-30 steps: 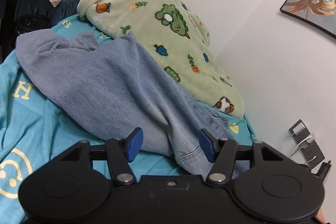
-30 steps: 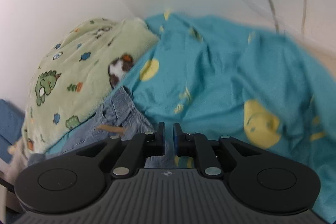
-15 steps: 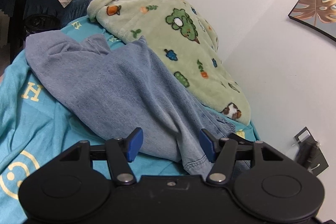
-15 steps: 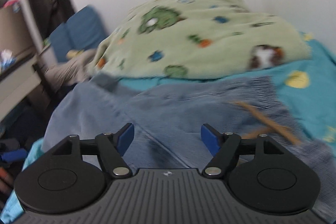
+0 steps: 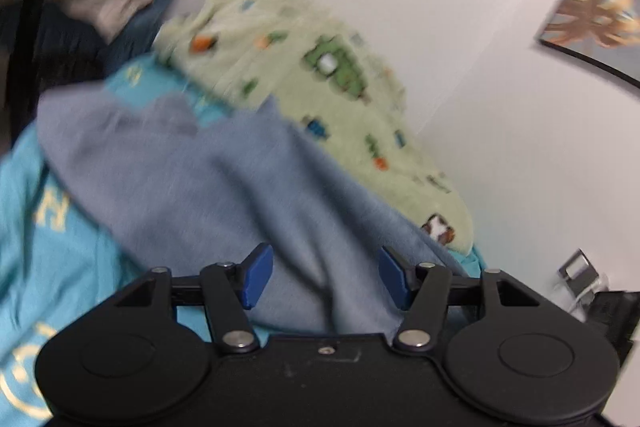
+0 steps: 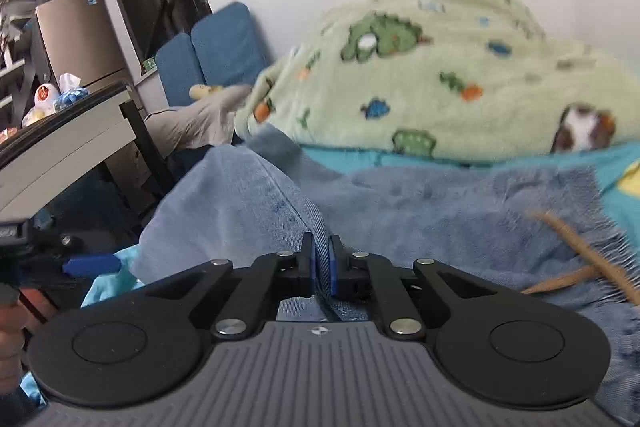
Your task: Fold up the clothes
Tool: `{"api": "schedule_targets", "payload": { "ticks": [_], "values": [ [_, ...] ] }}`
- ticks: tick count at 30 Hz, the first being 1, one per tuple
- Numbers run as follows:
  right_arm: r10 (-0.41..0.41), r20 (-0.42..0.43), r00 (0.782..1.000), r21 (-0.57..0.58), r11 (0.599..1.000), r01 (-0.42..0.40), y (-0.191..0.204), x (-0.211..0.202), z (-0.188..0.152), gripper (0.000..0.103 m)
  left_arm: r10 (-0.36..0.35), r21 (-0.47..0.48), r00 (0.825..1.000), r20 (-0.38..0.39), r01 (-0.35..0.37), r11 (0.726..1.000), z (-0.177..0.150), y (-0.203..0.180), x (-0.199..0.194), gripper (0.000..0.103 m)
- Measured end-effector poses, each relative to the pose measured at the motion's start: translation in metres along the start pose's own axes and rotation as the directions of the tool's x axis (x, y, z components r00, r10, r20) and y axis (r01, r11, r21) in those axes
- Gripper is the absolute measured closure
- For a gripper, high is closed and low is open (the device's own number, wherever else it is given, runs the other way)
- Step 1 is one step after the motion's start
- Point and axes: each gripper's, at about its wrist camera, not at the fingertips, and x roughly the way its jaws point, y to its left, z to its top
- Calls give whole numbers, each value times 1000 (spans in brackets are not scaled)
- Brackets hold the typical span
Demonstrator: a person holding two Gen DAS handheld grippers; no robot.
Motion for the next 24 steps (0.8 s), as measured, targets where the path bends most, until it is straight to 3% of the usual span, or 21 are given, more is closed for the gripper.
{"api": "schedule_targets", "payload": {
  "ticks": [3,6,8,10,16,17,20,24],
  "values": [
    [-12,-37,999,-194,981,5,41,-25,-5,97,-19,50,999,37,17,999,1,-11,-15,48],
    [-47,-126,991,-357,934,-1,76,-37,-29,97,-1,85,999,40,-3,996,-1,-16,-22,48],
    [-95,-236,967,-397,918,-6,88,-28,-54,97,21,96,999,24,-24,995,-3,-16,-23,48],
    [-149,-341,928,-434,901,-16,100,-18,-80,97,45,108,999,-3,-45,993,-7,-16,-21,48],
    [-156,-305,939,-286,956,66,101,-19,-79,89,111,200,993,-46,-100,975,-22,-22,-21,49],
    [-157,-298,941,-259,963,79,101,-19,-79,86,118,203,992,-48,-106,973,-22,-22,-21,49],
    [-163,-276,947,-176,977,117,101,-20,-78,50,144,195,988,-57,-131,972,-12,-19,-10,49],
    [-165,-229,959,-61,986,155,97,-22,-74,49,188,155,979,-74,-175,972,15,-10,23,48]
  ]
}}
